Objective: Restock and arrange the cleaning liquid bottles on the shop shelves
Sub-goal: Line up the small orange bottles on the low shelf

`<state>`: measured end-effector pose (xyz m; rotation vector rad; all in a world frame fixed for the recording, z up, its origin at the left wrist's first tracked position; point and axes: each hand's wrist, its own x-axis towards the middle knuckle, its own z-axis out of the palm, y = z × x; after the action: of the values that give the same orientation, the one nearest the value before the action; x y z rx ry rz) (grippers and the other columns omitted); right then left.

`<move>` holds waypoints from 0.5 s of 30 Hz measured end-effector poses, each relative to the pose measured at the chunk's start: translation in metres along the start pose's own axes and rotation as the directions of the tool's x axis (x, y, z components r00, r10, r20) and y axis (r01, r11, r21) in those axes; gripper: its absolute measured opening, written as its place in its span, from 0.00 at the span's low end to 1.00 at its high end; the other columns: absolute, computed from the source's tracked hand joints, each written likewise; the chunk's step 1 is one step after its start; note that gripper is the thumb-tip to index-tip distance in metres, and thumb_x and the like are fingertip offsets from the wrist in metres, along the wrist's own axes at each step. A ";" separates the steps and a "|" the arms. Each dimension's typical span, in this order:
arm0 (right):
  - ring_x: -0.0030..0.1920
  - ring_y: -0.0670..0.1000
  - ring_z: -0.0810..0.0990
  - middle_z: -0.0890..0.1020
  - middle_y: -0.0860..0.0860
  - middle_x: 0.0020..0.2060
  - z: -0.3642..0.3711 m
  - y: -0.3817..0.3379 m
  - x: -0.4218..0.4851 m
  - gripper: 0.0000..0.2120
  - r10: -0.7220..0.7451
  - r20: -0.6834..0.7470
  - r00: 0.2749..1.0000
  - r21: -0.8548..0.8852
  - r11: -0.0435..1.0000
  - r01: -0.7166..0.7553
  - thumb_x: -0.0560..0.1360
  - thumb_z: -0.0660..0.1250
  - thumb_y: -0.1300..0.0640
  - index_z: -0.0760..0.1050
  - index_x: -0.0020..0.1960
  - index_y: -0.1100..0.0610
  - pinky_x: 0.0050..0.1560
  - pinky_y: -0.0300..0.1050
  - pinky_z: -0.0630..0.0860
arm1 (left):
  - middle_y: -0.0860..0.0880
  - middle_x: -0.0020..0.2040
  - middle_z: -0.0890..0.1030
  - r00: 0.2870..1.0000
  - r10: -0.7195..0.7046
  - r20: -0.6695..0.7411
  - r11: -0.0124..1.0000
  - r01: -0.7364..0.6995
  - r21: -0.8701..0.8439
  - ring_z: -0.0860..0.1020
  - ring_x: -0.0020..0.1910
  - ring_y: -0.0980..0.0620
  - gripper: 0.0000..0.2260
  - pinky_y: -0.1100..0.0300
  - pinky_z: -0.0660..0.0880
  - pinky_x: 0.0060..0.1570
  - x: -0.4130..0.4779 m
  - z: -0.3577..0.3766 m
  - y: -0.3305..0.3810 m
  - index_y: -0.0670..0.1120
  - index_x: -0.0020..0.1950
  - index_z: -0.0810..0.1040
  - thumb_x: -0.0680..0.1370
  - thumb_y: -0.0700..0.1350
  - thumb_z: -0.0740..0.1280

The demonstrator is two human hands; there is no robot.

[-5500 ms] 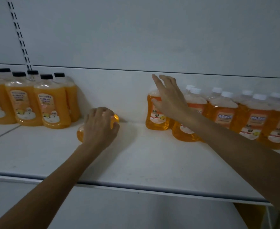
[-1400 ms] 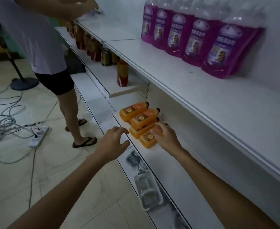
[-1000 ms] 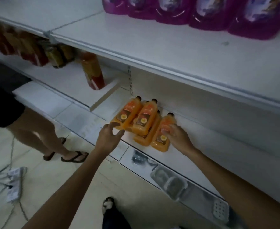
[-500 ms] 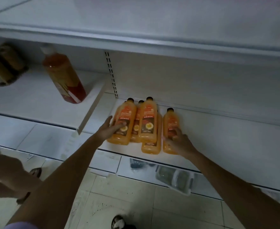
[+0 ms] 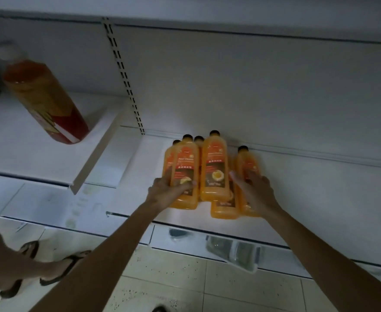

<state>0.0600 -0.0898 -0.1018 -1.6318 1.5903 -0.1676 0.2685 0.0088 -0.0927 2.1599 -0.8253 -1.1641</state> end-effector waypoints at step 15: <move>0.51 0.49 0.74 0.77 0.54 0.57 -0.024 -0.037 -0.022 0.16 -0.536 -0.331 0.777 -0.201 0.844 0.496 0.79 0.60 0.50 0.74 0.61 0.58 0.47 0.33 0.68 | 0.48 0.57 0.81 0.960 0.150 0.237 0.958 -0.082 -0.273 0.79 0.54 0.49 0.30 0.52 0.75 0.59 -0.003 0.013 0.025 0.53 0.65 0.74 0.64 0.52 0.76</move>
<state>0.0695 -0.0865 -0.0532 -2.1968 1.3853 -0.7417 0.2501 -0.0084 -0.0794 1.7477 -0.8422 -1.4235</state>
